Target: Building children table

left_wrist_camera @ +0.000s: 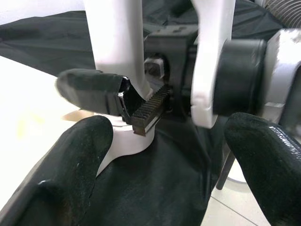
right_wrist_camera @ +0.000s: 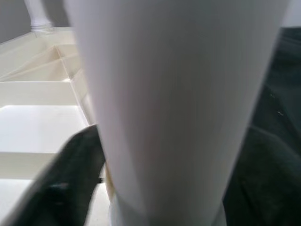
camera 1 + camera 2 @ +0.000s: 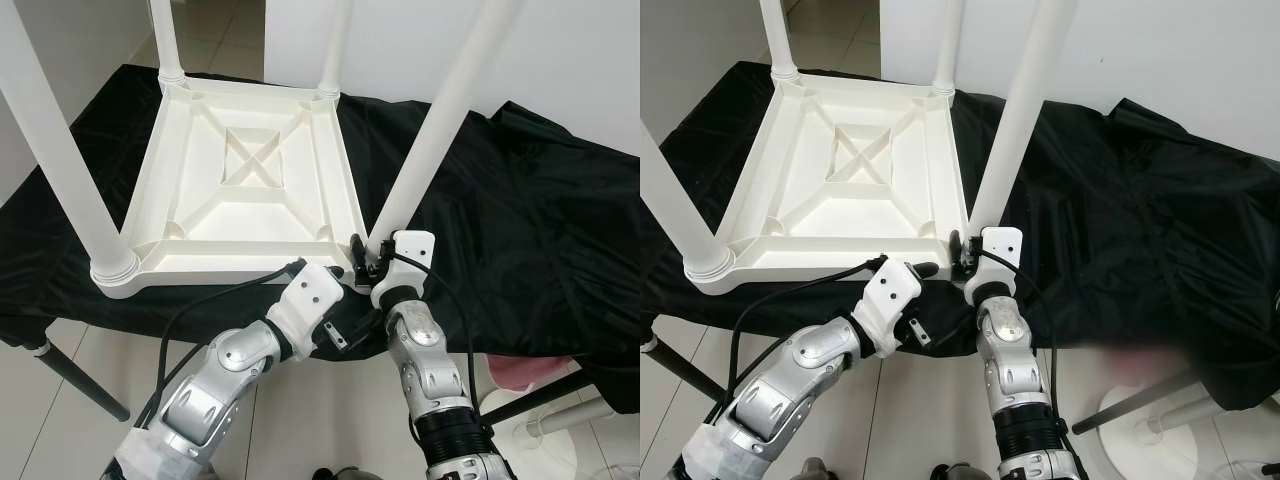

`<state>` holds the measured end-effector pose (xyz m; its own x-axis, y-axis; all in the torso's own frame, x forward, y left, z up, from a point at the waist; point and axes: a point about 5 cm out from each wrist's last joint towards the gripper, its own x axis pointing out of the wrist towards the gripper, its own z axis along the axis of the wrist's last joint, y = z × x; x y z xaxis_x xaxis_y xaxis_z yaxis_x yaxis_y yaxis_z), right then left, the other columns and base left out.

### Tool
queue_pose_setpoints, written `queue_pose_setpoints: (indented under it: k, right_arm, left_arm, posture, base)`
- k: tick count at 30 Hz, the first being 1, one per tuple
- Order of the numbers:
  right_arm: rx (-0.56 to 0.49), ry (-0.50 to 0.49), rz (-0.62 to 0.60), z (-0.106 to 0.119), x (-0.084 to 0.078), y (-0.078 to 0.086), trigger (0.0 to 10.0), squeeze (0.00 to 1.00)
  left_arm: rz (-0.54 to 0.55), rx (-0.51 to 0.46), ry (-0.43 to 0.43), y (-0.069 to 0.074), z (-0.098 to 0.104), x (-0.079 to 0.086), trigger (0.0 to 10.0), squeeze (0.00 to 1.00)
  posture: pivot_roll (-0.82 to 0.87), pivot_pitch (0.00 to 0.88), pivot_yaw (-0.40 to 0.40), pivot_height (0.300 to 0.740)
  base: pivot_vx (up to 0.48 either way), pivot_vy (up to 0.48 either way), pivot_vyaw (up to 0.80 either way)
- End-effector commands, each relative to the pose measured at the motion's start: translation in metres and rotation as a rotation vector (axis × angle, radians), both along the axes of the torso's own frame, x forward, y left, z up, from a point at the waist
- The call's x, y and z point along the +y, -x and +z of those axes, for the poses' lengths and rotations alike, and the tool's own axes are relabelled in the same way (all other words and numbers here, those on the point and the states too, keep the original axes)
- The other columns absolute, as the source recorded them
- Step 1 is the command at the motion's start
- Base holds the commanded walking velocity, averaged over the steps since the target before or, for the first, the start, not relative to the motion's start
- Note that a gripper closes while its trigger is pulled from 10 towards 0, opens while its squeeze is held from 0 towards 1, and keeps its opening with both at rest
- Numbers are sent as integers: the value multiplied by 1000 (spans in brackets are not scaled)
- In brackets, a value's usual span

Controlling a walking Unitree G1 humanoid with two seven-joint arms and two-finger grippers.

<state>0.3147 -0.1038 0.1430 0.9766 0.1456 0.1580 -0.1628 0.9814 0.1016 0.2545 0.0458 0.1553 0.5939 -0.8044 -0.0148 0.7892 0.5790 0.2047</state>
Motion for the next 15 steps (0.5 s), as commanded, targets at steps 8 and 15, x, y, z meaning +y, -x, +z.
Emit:
queue_pose_setpoints:
  k: [8,15]
  right_arm:
    - [-64,34,156,3,-18,5,10000,1000]
    - [-80,74,248,4,-31,2,10000,0]
  left_arm:
    - [-64,6,-23,3,-3,-3,10000,0]
    - [-62,1,-25,2,-2,-2,10000,0]
  posture:
    - [50,94,-113,740]
    - [48,91,-111,740]
  base:
    - [0,0,0]
    - [0,0,0]
